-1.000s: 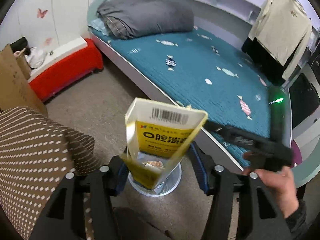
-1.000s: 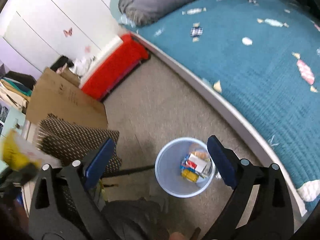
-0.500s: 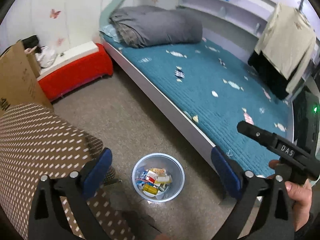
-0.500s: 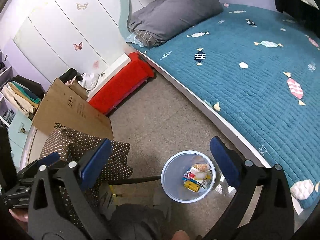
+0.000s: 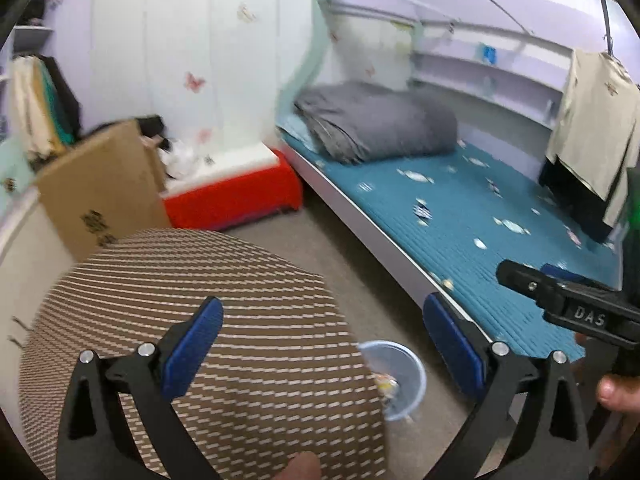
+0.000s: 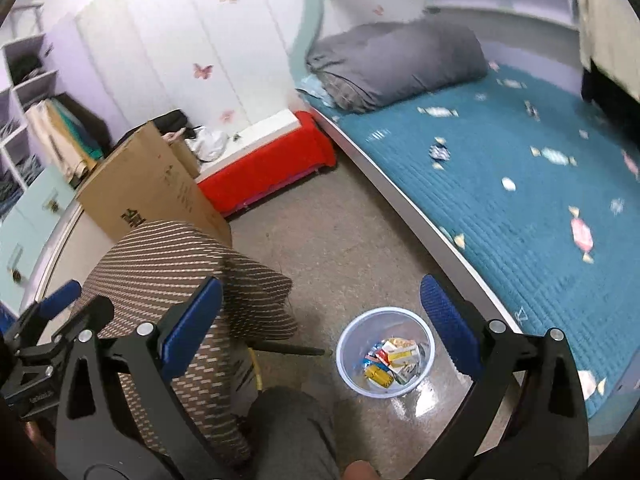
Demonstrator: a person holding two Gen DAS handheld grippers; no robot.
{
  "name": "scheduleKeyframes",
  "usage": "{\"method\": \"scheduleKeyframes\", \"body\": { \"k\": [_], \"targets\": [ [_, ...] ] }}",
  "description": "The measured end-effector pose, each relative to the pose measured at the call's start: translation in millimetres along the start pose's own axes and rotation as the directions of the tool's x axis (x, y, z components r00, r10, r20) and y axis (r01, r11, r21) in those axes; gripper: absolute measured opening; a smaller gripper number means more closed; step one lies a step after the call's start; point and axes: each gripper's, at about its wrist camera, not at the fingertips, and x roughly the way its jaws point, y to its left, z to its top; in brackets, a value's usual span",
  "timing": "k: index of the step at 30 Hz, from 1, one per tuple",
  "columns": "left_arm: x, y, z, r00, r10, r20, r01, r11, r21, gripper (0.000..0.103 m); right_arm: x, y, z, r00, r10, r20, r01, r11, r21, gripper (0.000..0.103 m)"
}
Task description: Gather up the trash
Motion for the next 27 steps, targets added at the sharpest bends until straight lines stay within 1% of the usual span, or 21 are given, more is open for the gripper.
{"method": "scheduleKeyframes", "body": {
  "k": [3, 4, 8, 12, 17, 19, 22, 27],
  "targets": [
    [-30.1, 18.1, 1.0, 0.996, 0.081, 0.043, -0.081, 0.997, -0.009, 0.098, -22.6, 33.1, 3.1, 0.999, 0.005, 0.044, -0.002, 0.998, -0.057, 0.097],
    [-42.8, 25.8, 1.1, 0.992, 0.113, 0.063, -0.113, 0.994, -0.014, 0.098, -31.3, 45.1, 4.6, 0.998, 0.007, 0.063, -0.002, 0.997, -0.077, 0.097],
    [-81.6, 52.4, 0.3, 0.976, 0.187, 0.115, -0.181, 0.982, -0.055, 0.098, -66.8, 92.1, 8.2, 0.99, 0.012, 0.138, 0.01, 0.987, -0.16, 0.097],
    [-115.4, 77.0, -0.3, 0.962, 0.227, 0.152, -0.209, 0.97, -0.125, 0.098, -96.0, 125.5, 10.2, 0.979, 0.02, 0.205, 0.027, 0.974, -0.224, 0.097],
    [-151.0, 98.2, 1.4, 0.944, 0.27, 0.191, -0.233, 0.952, -0.197, 0.098, -132.2, 158.1, 10.5, 0.955, 0.022, 0.296, 0.065, 0.957, -0.284, 0.097],
    [-166.3, 101.3, 0.4, 0.938, 0.275, 0.211, -0.229, 0.948, -0.219, 0.098, -141.7, 161.6, 9.6, 0.948, 0.034, 0.318, 0.064, 0.954, -0.292, 0.097],
    [-184.5, 102.1, -1.8, 0.929, 0.28, 0.242, -0.222, 0.945, -0.24, 0.098, -155.7, 171.9, 7.0, 0.935, 0.03, 0.353, 0.09, 0.944, -0.319, 0.097],
    [-209.0, 98.8, -4.7, 0.906, 0.312, 0.286, -0.237, 0.934, -0.268, 0.098, -170.7, 176.0, 3.9, 0.925, 0.049, 0.376, 0.088, 0.936, -0.341, 0.097]
  ]
}}
